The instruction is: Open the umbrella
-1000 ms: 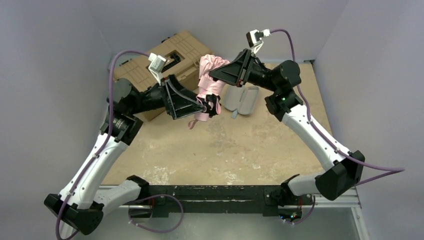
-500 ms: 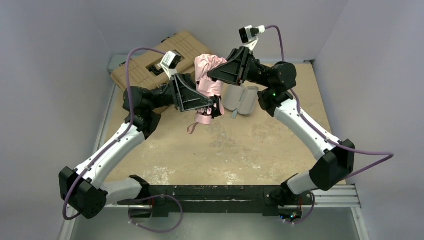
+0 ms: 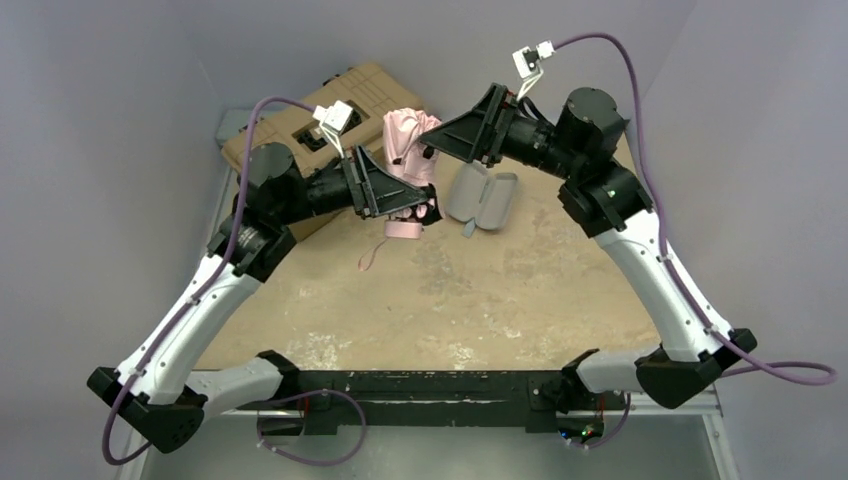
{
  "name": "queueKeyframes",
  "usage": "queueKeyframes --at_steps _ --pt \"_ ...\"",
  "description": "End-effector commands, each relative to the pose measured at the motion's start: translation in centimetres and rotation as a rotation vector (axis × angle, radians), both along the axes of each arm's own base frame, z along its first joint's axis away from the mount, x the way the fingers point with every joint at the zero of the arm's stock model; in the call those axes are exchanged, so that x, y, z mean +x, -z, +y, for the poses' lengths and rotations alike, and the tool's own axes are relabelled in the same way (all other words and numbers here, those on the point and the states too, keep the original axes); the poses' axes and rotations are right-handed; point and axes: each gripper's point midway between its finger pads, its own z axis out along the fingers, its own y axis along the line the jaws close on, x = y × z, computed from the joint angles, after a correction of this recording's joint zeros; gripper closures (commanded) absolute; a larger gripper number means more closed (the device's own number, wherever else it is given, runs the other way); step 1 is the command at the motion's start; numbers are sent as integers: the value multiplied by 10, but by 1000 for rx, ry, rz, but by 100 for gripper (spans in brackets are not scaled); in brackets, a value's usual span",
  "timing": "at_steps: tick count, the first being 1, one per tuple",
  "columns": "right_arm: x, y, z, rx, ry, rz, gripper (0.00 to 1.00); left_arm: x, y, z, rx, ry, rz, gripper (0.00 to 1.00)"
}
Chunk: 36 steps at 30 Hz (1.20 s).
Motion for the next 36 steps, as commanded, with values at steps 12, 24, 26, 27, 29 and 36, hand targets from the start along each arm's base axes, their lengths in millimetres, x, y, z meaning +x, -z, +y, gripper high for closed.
queueKeyframes --at_steps 12,24,26,27,29,36 --pt "8 106 -68 -531 372 248 30 61 103 41 768 -472 70 100" --pt "10 126 -7 -544 299 281 44 63 108 26 787 -439 62 100" --pt "13 129 -3 -543 299 282 48 63 108 27 793 -441 58 100" --pt "14 129 0 -542 288 277 49 63 109 28 797 -442 57 100" --pt "16 130 5 -541 277 273 50 63 110 29 803 -443 54 100" --pt "23 138 12 -568 277 271 60 61 106 24 776 -424 33 100"
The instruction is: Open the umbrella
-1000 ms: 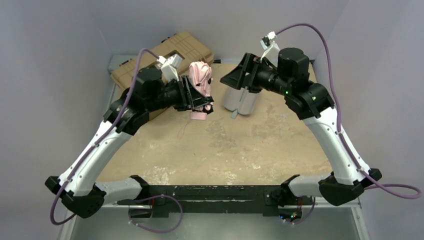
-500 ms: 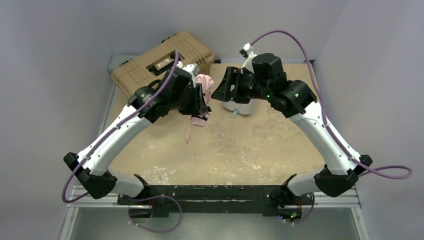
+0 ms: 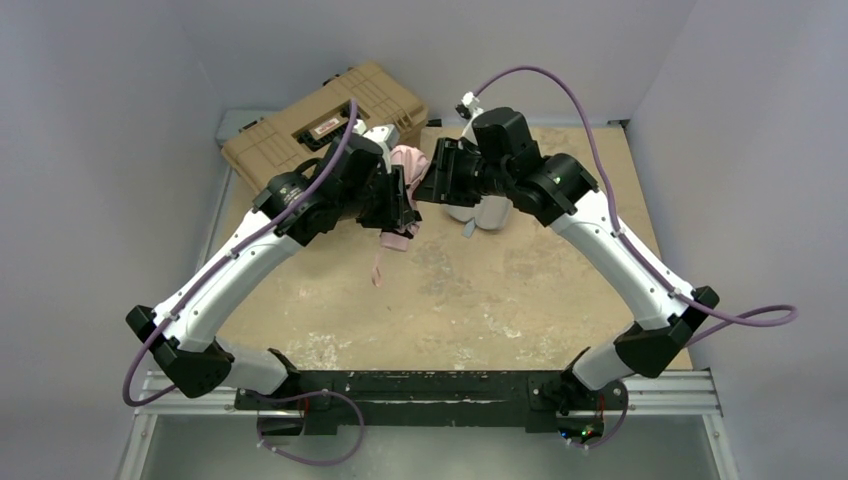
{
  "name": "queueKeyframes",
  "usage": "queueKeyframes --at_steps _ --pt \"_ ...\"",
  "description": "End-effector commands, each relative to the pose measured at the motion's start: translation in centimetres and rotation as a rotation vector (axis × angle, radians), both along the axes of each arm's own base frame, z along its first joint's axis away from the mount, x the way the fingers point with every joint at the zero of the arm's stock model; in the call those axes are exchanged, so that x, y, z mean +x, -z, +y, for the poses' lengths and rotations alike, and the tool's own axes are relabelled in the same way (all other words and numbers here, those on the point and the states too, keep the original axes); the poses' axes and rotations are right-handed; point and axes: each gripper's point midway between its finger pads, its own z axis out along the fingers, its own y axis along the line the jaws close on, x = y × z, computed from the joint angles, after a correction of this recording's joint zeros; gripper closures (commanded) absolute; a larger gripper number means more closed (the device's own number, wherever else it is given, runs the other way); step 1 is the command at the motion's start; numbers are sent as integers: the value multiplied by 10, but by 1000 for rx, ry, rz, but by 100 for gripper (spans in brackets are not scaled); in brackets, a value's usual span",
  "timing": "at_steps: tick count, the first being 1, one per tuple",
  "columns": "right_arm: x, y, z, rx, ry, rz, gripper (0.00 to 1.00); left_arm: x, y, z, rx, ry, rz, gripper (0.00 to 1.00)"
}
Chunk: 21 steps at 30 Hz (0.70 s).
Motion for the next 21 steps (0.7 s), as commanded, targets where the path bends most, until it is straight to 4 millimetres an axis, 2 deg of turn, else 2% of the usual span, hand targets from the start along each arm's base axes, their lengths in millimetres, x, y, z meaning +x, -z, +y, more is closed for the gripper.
queueKeyframes --at_steps 1,9,11,12,17,21 --pt "7 -16 8 33 -1 -55 62 4 -37 -9 -87 34 -120 100" --pt "7 -4 9 15 -11 -49 80 -3 -50 -13 -143 86 -172 100" --pt "6 -1 11 16 -23 -46 90 -6 -51 -15 -157 106 -177 100" --pt "6 0 12 16 -30 -47 100 -7 -52 -16 -162 119 -183 100" --pt "0 4 13 -14 -89 -97 100 -14 -60 -19 -183 171 -208 100" --pt "-1 17 0 -174 -129 -169 100 -28 -67 -25 -180 283 -198 100"
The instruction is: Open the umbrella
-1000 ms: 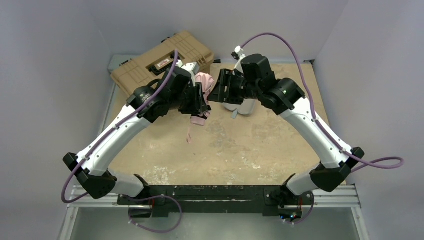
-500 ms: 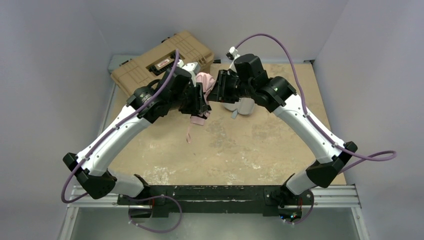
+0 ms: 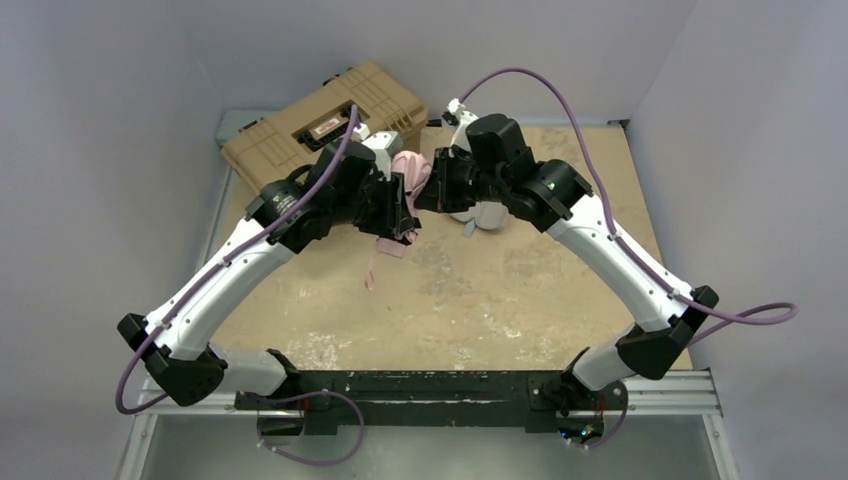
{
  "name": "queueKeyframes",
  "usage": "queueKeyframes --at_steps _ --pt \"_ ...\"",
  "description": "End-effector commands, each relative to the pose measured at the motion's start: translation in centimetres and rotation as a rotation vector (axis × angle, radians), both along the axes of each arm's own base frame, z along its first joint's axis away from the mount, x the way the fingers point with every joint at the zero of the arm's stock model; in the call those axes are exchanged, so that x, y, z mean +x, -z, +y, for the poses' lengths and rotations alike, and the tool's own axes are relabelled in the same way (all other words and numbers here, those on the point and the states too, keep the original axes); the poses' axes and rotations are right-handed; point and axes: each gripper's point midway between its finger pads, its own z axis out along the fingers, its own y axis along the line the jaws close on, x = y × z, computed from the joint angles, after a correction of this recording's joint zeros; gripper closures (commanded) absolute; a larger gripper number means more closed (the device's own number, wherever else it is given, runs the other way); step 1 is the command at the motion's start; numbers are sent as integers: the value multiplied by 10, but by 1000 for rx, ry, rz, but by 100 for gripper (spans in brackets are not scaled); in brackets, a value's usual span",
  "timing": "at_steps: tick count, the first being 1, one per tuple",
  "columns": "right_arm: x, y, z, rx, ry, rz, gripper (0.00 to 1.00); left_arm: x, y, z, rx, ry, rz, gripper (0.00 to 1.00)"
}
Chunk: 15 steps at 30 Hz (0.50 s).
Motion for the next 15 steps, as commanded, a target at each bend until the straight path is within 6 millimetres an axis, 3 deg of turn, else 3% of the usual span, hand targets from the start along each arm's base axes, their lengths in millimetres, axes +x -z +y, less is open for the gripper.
queueKeyframes --at_steps 1,8,12,15 --pt "3 13 -15 -195 -53 -144 100 -20 -65 -25 -158 212 -131 100" --pt "-7 49 -37 -552 -77 -298 100 -45 -75 -34 -158 375 -31 100" --pt "-9 63 -44 -619 -57 -305 100 -55 -88 -34 -212 407 -15 100" --pt "-6 57 -48 -596 2 -320 100 -54 -88 -28 -218 391 -3 100"
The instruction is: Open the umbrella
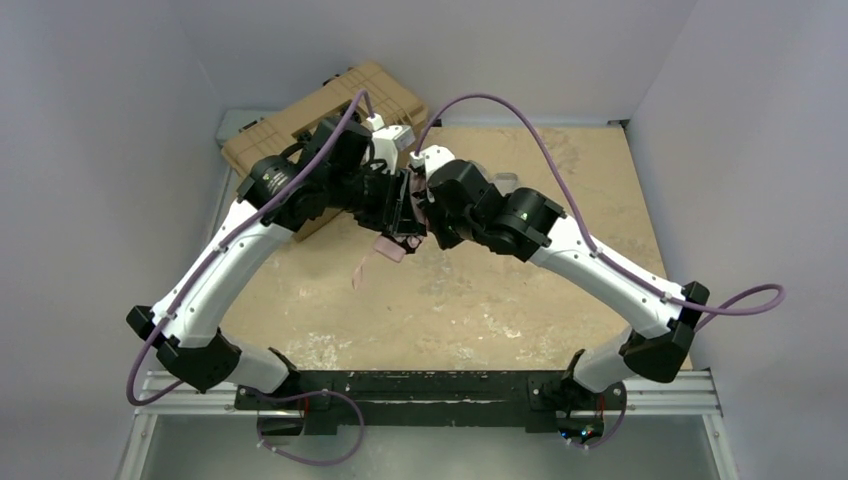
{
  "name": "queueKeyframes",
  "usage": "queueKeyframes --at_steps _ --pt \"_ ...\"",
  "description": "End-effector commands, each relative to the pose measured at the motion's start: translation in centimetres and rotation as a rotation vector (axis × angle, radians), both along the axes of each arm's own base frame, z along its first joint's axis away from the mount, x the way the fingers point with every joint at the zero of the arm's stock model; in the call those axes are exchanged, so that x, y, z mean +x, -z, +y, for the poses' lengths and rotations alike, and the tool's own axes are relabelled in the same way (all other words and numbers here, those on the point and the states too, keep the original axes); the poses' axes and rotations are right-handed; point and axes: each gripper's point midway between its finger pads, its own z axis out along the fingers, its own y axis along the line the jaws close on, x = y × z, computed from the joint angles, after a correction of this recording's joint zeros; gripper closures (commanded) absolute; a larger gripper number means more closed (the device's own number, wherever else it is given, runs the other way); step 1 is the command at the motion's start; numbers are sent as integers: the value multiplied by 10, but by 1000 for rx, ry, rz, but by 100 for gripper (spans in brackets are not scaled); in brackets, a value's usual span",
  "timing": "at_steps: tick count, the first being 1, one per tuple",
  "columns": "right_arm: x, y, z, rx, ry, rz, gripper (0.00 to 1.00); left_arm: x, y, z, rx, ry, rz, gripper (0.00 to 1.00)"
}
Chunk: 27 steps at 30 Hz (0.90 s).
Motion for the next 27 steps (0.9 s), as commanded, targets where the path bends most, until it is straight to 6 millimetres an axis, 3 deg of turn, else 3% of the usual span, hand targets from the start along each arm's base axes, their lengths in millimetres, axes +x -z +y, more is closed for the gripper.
queueKeyframes --at_steps 1,5,6,8,10,11,15,21,23,27 --pt "13 -5 -18 -29 98 -76 100 -20 -55 -12 -201 129 -75 100" --pt "10 -28 -24 79 161 -87 100 -11 -47 -6 -212 86 -53 100" --pt "8 -33 -28 107 174 -82 90 -8 -46 -5 -219 73 -49 100" --pt "5 -45 -37 174 201 -70 52 -3 -46 -2 -249 47 -37 100" --pt "6 -53 -51 263 226 -31 35 -1 -51 -2 -314 52 -21 100" --pt "11 -60 -62 322 248 -22 33 -2 -57 -4 -362 74 -18 100" --pt "-7 -109 -64 560 148 -54 28 -9 -73 -9 -522 152 18 100" --pt "-32 -190 -34 844 -64 -87 28 -11 -97 -13 -681 216 80 100" --pt "-32 -201 -27 904 -79 -81 27 -13 -116 -17 -772 265 75 100" --pt "-16 -204 -25 953 -1 -74 26 -15 -147 -20 -939 332 104 100"
